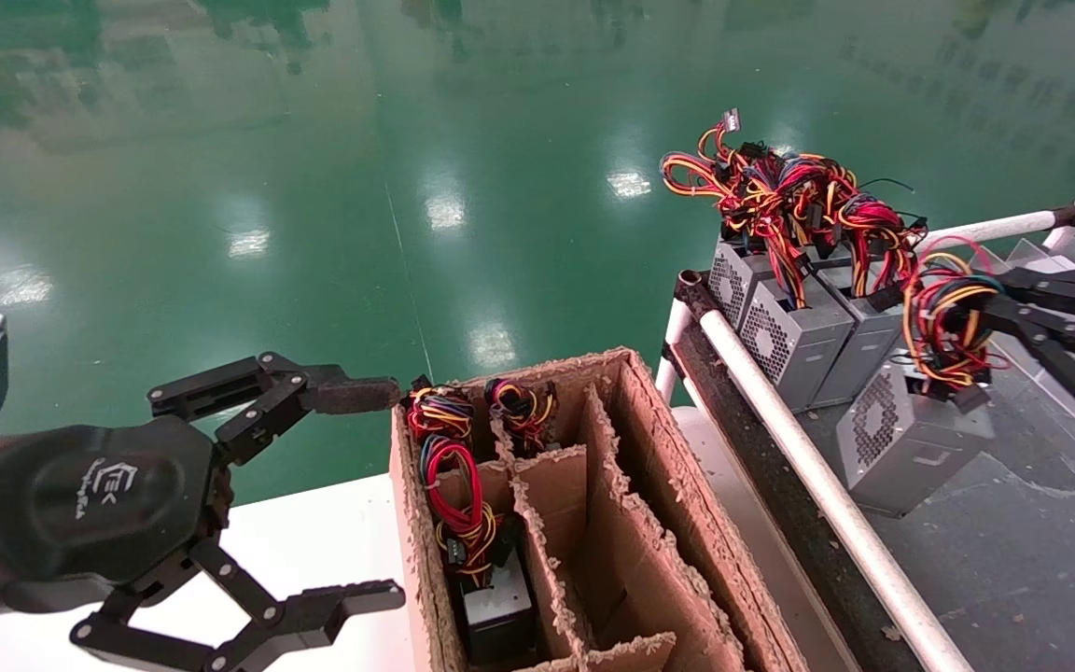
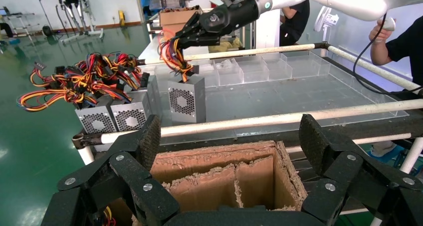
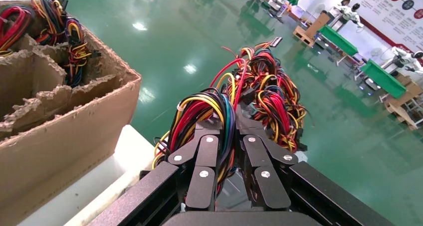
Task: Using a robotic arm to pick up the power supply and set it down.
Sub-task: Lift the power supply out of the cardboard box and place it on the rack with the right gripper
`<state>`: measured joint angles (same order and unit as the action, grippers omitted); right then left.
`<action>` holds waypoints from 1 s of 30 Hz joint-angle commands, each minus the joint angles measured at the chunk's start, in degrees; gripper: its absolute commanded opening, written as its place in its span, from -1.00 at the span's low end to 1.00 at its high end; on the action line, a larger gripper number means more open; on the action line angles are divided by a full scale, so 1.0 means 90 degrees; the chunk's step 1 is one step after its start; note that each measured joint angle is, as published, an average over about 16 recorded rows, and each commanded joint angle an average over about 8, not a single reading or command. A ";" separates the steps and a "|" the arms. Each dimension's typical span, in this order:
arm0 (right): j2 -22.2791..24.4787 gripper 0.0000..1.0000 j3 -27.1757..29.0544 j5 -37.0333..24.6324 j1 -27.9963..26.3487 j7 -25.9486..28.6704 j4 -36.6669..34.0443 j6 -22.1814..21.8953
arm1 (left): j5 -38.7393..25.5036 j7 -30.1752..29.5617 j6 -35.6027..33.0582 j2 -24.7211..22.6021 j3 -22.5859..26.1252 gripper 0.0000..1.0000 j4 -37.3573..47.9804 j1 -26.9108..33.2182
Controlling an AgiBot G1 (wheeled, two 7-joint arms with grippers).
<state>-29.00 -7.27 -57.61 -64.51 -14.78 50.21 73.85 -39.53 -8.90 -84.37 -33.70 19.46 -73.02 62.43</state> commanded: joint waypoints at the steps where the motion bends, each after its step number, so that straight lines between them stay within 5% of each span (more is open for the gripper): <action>1: -0.0091 -1.00 -0.0053 -0.0046 -0.0043 0.0013 -0.0031 -0.0022 | 0.0000 0.0000 0.0000 0.0000 0.0000 1.00 0.0000 0.0000; 18: -0.1195 -0.97 -0.0657 -0.0786 -0.1181 -0.0092 -0.0973 -0.0280 | 0.0002 0.0001 0.0001 0.0001 0.0002 1.00 0.0000 0.0001; 26: -0.1390 0.99 -0.0783 -0.0942 -0.1468 -0.0275 -0.1410 -0.0174 | 0.0002 0.0002 0.0001 0.0001 0.0004 1.00 0.0000 0.0001; 30: -0.1414 1.00 -0.0813 -0.0963 -0.1542 -0.0308 -0.1573 -0.0082 | 0.0003 0.0002 0.0002 0.0002 0.0004 1.00 0.0000 0.0001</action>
<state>-41.66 -14.60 -66.33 -78.39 -17.45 36.08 73.07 -39.51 -8.88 -84.35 -33.69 19.50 -73.02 62.44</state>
